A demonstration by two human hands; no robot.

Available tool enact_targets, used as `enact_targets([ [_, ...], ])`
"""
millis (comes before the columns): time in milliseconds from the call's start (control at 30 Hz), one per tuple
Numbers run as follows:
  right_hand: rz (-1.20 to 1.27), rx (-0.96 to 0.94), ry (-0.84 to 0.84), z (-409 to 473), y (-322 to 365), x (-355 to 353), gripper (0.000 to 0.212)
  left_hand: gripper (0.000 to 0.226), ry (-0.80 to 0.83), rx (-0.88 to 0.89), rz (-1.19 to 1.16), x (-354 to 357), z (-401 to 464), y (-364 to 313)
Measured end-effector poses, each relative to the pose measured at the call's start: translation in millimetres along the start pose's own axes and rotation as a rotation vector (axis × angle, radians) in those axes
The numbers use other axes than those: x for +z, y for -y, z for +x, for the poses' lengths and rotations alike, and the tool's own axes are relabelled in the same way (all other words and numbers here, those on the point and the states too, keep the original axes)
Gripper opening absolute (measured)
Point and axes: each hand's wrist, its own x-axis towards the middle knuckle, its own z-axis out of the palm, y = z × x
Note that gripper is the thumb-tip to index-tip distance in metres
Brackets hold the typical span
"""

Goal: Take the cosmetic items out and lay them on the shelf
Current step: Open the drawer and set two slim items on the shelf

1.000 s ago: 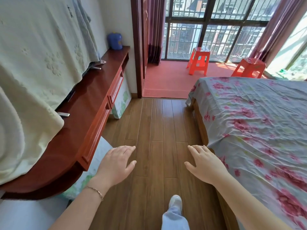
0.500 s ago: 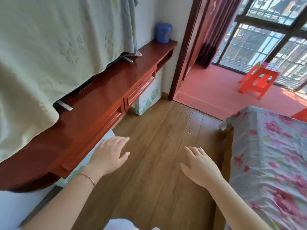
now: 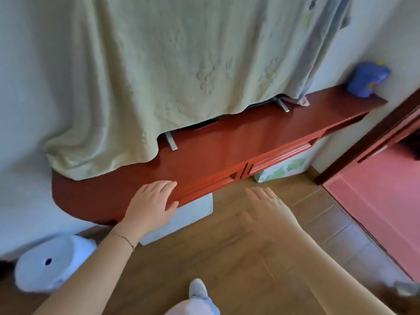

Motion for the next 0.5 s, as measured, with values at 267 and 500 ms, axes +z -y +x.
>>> enact_targets([
  [267, -0.106, -0.252, 0.040, 87, -3, -5, 0.061, 0.048, -0.101, -0.209, 0.004, 3, 8, 9],
  [500, -0.188, -0.406, 0.115, 124, 2, 13, 0.063, 0.046, -0.098, -0.316, 0.001, 16, 2, 5],
])
